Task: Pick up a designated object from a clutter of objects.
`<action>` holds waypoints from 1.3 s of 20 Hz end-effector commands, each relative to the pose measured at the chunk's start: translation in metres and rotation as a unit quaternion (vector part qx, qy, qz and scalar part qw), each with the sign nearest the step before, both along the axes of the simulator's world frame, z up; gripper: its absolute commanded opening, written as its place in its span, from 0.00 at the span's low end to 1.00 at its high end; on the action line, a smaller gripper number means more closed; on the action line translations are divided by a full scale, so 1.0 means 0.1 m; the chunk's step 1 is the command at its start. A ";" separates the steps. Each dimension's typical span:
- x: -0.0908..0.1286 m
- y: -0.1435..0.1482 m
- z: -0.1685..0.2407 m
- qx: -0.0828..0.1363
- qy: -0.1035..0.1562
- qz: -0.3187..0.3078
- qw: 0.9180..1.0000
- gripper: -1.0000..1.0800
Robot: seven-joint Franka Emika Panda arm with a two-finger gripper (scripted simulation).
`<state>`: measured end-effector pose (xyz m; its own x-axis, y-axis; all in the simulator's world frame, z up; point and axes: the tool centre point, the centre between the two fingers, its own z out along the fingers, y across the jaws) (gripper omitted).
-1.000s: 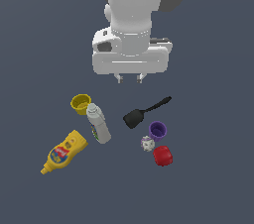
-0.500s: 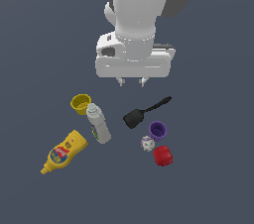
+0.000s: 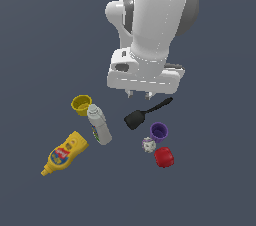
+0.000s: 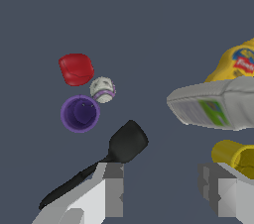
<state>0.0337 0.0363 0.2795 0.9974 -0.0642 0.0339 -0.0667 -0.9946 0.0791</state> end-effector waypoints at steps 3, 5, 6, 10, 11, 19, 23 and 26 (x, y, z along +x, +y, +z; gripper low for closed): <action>0.10 0.16 -0.23 -0.019 -0.007 -0.021 1.000 0.62; 0.14 0.24 -0.34 -0.026 -0.012 -0.030 0.999 0.62; 0.16 0.28 -0.40 -0.030 -0.014 -0.034 0.999 0.62; 0.23 0.45 -0.62 -0.043 -0.024 -0.051 0.997 0.62; 0.24 0.49 -0.67 -0.046 -0.027 -0.055 0.997 0.62; 0.32 0.86 -1.13 -0.065 -0.051 -0.082 0.993 0.62; 0.33 1.05 -1.36 -0.071 -0.064 -0.093 0.991 0.62; 0.33 1.17 -1.50 -0.073 -0.071 -0.099 0.990 0.62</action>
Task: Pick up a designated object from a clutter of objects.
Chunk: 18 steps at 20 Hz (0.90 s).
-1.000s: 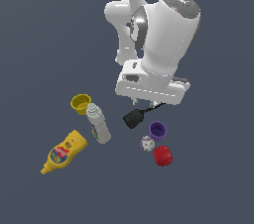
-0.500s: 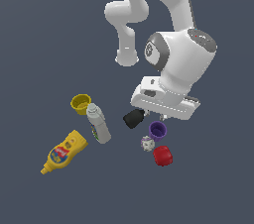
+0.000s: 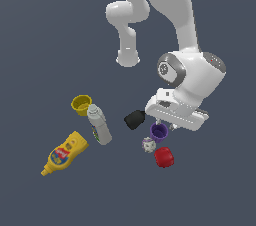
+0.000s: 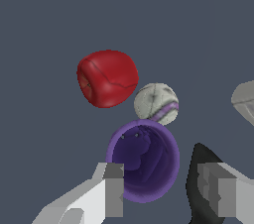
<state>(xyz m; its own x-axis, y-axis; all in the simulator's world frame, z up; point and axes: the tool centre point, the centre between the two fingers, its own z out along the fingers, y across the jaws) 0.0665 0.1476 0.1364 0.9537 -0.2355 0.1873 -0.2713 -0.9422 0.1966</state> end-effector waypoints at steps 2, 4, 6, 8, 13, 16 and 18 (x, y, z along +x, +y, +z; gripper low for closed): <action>0.00 0.13 -0.15 -0.002 -0.009 -0.007 1.000 0.62; -0.01 0.19 -0.22 -0.003 -0.013 -0.009 1.000 0.62; -0.02 0.24 -0.28 -0.003 -0.016 -0.011 1.000 0.62; -0.02 0.27 -0.32 -0.004 -0.019 -0.013 1.000 0.62; -0.03 0.32 -0.38 -0.004 -0.022 -0.014 1.000 0.62; -0.03 0.32 -0.38 -0.004 -0.021 -0.014 1.000 0.62; -0.03 0.31 -0.41 -0.004 -0.021 -0.014 1.000 0.62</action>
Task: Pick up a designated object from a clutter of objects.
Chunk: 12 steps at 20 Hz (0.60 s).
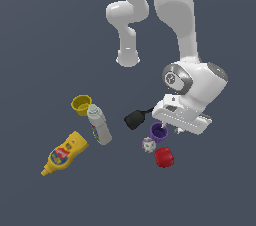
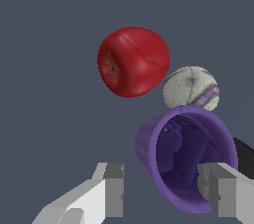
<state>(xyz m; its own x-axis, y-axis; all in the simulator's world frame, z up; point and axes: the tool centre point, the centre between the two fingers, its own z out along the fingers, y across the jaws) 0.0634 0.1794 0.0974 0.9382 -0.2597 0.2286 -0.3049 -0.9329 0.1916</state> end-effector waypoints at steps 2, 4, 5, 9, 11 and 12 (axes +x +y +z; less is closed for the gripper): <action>0.01 -0.02 -0.07 0.000 0.000 0.000 1.000 0.62; 0.02 -0.04 -0.16 0.000 0.000 0.000 1.000 0.62; 0.03 -0.05 -0.19 0.000 0.000 -0.001 1.000 0.62; 0.04 -0.07 -0.28 0.000 0.000 -0.001 1.000 0.62; 0.04 -0.07 -0.28 0.000 0.000 -0.001 1.000 0.00; 0.04 -0.07 -0.28 0.000 0.000 -0.001 1.000 0.00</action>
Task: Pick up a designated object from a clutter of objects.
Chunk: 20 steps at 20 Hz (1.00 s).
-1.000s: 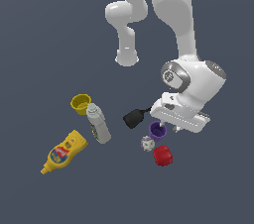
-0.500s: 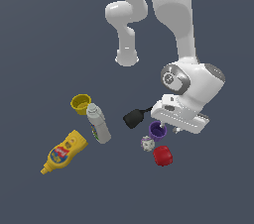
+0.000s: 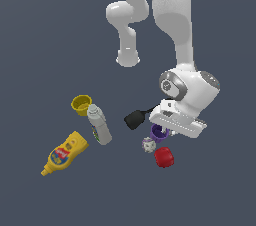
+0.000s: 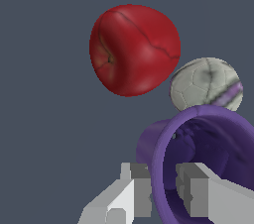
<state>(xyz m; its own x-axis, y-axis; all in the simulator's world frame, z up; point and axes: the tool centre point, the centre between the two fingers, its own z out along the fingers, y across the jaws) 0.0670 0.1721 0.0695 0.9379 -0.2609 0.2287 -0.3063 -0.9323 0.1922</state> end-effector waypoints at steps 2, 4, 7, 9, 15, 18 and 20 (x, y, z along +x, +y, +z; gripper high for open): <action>0.00 0.00 0.00 0.000 0.000 0.000 1.000 0.00; 0.00 0.00 0.00 0.000 0.000 0.000 1.000 0.00; 0.00 0.00 0.00 0.000 0.000 0.000 1.000 0.00; 0.00 0.00 0.00 0.000 -0.001 0.000 1.000 0.00; 0.00 -0.04 0.10 0.000 -0.001 0.000 1.000 0.00; 0.00 -0.08 0.23 0.000 -0.001 0.000 1.000 0.00; 0.00 -0.12 0.34 0.000 -0.001 0.000 1.000 0.00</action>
